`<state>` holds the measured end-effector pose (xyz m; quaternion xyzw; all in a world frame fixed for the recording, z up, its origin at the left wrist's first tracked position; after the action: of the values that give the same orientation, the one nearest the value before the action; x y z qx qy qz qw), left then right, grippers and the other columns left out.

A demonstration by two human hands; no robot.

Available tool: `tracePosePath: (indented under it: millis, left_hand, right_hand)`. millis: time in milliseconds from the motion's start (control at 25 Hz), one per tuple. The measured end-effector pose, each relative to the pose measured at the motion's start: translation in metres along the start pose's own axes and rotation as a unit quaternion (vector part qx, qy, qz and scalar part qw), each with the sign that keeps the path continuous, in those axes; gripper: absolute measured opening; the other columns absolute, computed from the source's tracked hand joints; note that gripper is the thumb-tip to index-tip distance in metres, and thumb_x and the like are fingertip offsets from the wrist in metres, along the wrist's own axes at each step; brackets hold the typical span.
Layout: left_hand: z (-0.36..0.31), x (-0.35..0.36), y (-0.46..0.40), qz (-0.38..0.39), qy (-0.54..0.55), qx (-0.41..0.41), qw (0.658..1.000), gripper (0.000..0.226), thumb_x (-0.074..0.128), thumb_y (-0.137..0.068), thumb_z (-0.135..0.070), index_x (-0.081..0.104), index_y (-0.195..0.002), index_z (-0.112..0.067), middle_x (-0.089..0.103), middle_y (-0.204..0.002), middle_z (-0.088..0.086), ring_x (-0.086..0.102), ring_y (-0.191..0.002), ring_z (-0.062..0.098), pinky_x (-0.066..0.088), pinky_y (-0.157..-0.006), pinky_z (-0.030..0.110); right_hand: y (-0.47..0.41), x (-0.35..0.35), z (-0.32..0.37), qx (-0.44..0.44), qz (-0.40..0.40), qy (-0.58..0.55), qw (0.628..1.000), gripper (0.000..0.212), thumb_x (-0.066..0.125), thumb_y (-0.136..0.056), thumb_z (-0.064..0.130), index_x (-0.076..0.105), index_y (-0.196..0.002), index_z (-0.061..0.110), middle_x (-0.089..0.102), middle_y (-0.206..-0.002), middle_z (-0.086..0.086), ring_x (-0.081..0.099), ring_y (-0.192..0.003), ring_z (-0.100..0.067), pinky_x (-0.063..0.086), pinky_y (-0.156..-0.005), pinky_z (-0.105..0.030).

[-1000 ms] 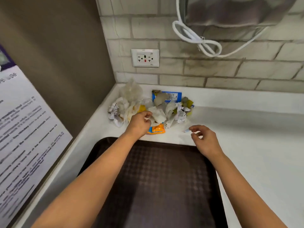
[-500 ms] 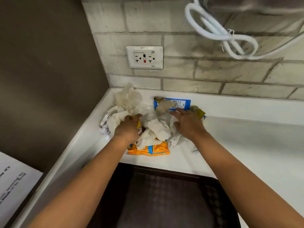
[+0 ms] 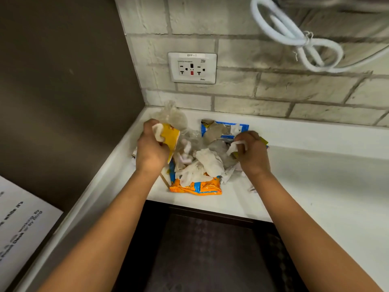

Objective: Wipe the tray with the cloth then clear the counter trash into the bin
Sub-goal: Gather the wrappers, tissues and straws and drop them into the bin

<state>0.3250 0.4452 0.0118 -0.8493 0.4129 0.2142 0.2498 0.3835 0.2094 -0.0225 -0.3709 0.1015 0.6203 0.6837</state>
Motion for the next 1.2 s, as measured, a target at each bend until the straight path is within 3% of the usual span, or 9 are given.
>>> tracePosePath:
  millis: [120,200,320,440,520,640,840,1000,1200]
  left_hand:
    - [-0.014,-0.011,0.009,-0.068,0.084,-0.038,0.993,0.047,0.051,-0.078,0.004,0.042,-0.119,-0.016,0.052,-0.095,-0.005,0.05,-0.086,0.013,0.04,-0.071,0.022]
    - [-0.02,-0.016,0.018,-0.066,0.159,-0.08,0.982,0.047,0.053,-0.078,0.005,0.043,-0.119,-0.016,0.052,-0.094,-0.006,0.053,-0.087,0.015,0.042,-0.073,0.025]
    - [-0.028,-0.023,0.044,-0.005,0.25,-0.115,0.961,0.056,0.056,-0.077,0.007,0.042,-0.124,-0.019,0.053,-0.102,-0.002,0.055,-0.095,0.018,0.049,-0.079,0.031]
    - [-0.043,-0.032,0.085,0.054,0.283,-0.104,0.952,0.066,0.057,-0.079,0.008,0.037,-0.133,-0.023,0.052,-0.113,0.001,0.055,-0.095,0.016,0.048,-0.078,0.03]
    - [-0.051,-0.039,0.118,0.09,0.291,-0.087,0.949,0.066,0.054,-0.079,0.01,0.038,-0.129,-0.03,0.051,-0.115,0.001,0.055,-0.098,0.018,0.05,-0.081,0.034]
    - [-0.06,-0.054,0.167,0.163,0.308,-0.062,0.935,0.063,0.052,-0.079,0.011,0.041,-0.117,-0.039,0.05,-0.114,0.001,0.054,-0.095,0.018,0.05,-0.077,0.035]
    - [-0.056,-0.093,0.256,0.259,0.299,-0.018,0.918,0.059,0.054,-0.08,0.008,0.043,-0.115,-0.039,0.052,-0.096,-0.015,0.052,-0.077,0.002,0.044,-0.055,0.009]
    - [-0.046,-0.116,0.312,0.309,0.284,-0.015,0.907,0.056,0.054,-0.081,0.005,0.043,-0.114,-0.039,0.052,-0.097,-0.018,0.052,-0.084,0.0,0.043,-0.062,0.013]
    - [-0.04,-0.13,0.38,0.359,0.272,-0.002,0.893,0.056,0.052,-0.08,0.006,0.042,-0.117,-0.034,0.049,-0.099,-0.018,0.051,-0.088,0.002,0.043,-0.067,0.017]
  right_hand:
    - [0.017,-0.02,0.015,0.018,-0.094,-0.102,0.99,0.024,0.049,-0.078,-0.014,0.064,-0.086,0.003,0.06,-0.099,-0.015,0.052,-0.087,-0.014,0.034,-0.073,0.0]
    - [0.029,-0.033,0.025,0.053,-0.135,-0.173,0.974,0.022,0.051,-0.081,-0.011,0.061,-0.083,0.009,0.061,-0.095,-0.01,0.054,-0.084,-0.013,0.04,-0.077,-0.008]
    - [0.055,-0.055,0.037,0.087,-0.155,-0.25,0.952,0.025,0.051,-0.08,-0.012,0.057,-0.08,0.013,0.062,-0.086,-0.001,0.057,-0.078,-0.012,0.045,-0.073,-0.02]
    - [0.09,-0.085,0.054,0.091,-0.168,-0.329,0.925,0.037,0.049,-0.079,-0.018,0.053,-0.074,0.018,0.058,-0.079,0.006,0.056,-0.069,0.006,0.043,-0.068,-0.01]
    - [0.118,-0.102,0.064,0.092,-0.176,-0.354,0.914,0.039,0.048,-0.079,-0.021,0.052,-0.073,0.018,0.056,-0.079,0.004,0.055,-0.066,0.008,0.042,-0.067,-0.009]
    - [0.165,-0.123,0.077,0.094,-0.198,-0.367,0.904,0.039,0.049,-0.078,-0.021,0.053,-0.073,0.017,0.056,-0.078,0.004,0.055,-0.065,0.007,0.043,-0.065,-0.01]
    - [0.262,-0.147,0.102,0.102,-0.223,-0.346,0.906,0.037,0.051,-0.079,-0.019,0.054,-0.073,0.018,0.058,-0.076,0.007,0.058,-0.065,0.007,0.047,-0.064,-0.01]
    - [0.335,-0.162,0.11,0.118,-0.227,-0.319,0.913,0.034,0.054,-0.081,-0.015,0.055,-0.074,0.018,0.063,-0.071,0.017,0.06,-0.07,0.006,0.046,-0.068,-0.009]
    - [0.409,-0.178,0.103,0.15,-0.295,-0.292,0.897,0.036,0.052,-0.079,-0.017,0.054,-0.074,0.018,0.058,-0.077,0.005,0.058,-0.07,0.006,0.046,-0.069,-0.01]
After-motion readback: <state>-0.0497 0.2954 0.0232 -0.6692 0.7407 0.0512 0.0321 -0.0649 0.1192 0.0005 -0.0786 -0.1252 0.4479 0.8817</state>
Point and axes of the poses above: each hand's wrist, its own y-axis away from the middle knuckle, its own x-axis out of the palm, z = x × y, the point moved 1 cm from there along -y, towards the middle knuckle
